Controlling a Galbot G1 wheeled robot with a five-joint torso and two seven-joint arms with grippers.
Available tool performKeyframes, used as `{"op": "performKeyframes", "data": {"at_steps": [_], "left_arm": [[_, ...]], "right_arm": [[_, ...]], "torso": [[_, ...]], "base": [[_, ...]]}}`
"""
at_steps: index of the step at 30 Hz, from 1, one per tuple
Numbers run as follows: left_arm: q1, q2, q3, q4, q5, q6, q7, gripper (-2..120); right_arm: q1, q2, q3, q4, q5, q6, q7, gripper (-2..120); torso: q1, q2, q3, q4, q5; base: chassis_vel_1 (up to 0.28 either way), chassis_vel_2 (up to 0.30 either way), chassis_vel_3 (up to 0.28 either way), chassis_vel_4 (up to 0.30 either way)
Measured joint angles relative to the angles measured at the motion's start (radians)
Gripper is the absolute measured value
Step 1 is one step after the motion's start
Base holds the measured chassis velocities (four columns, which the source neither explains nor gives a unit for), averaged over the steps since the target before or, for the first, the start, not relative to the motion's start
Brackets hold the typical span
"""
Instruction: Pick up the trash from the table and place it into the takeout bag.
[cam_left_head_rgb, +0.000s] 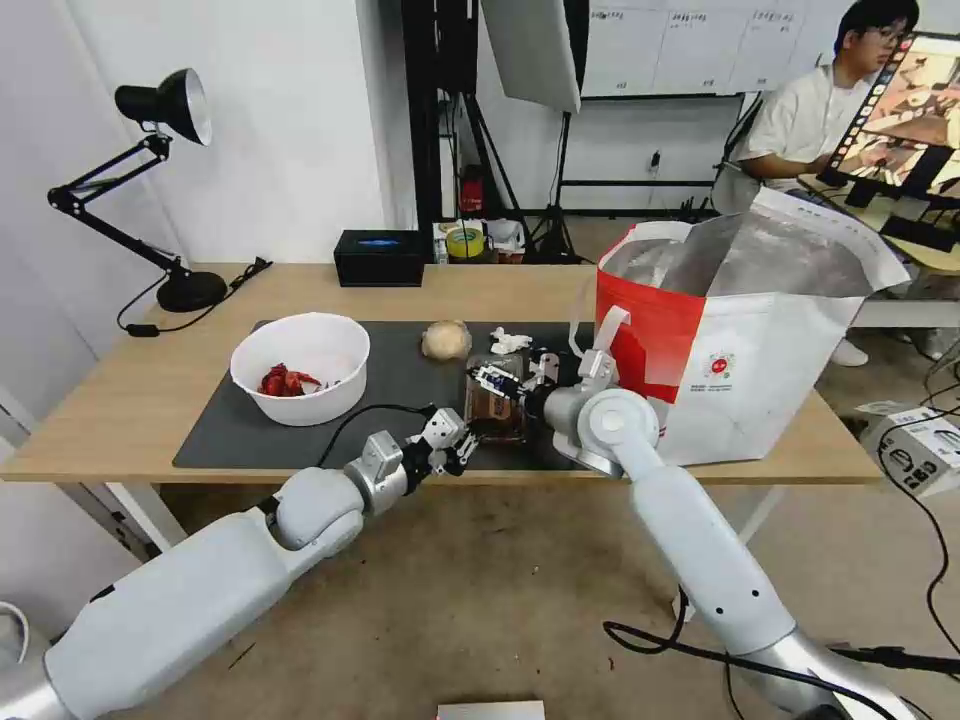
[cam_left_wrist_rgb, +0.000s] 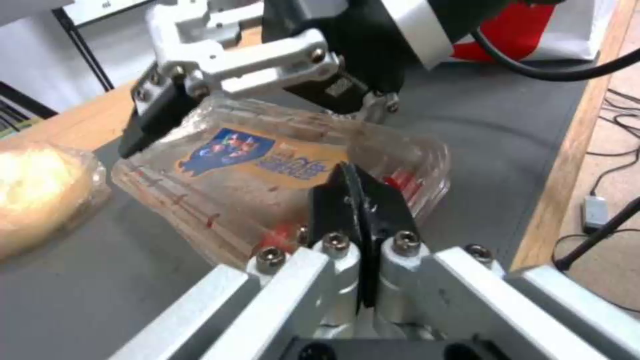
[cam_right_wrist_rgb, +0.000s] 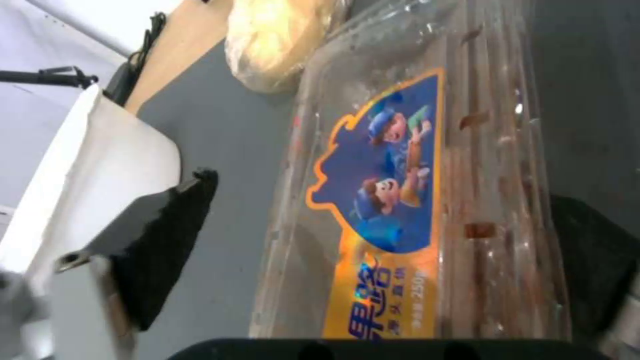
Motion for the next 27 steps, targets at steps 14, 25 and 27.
{"op": "performKeyframes", "data": {"at_steps": [14,25,27], "left_arm": [[0.003,-0.001,0.0,-0.003,0.0,-0.008,-0.001,0],[0.022,0.009,-0.022,-0.013,0.0,-0.011,-0.001,0],[0.025,0.012,-0.026,-0.016,0.0,-0.011,-0.001,0]], "right_arm": [[-0.016,-0.01,0.006,-0.009,0.001,-0.001,0.004,41],[-0.016,-0.011,0.013,-0.007,0.009,0.006,0.004,5],[-0.015,-0.011,0.015,-0.007,0.012,0.006,0.004,2]], "torso": [[0.0,0.0,0.0,-0.0001,0.0001],[0.0,0.0,0.0,-0.0001,0.0],[0.0,0.0,0.0,0.0,0.0]], "base": [[0.0,0.0,0.0,0.0],[0.0,0.0,0.0,0.0],[0.0,0.0,0.0,0.0]]}}
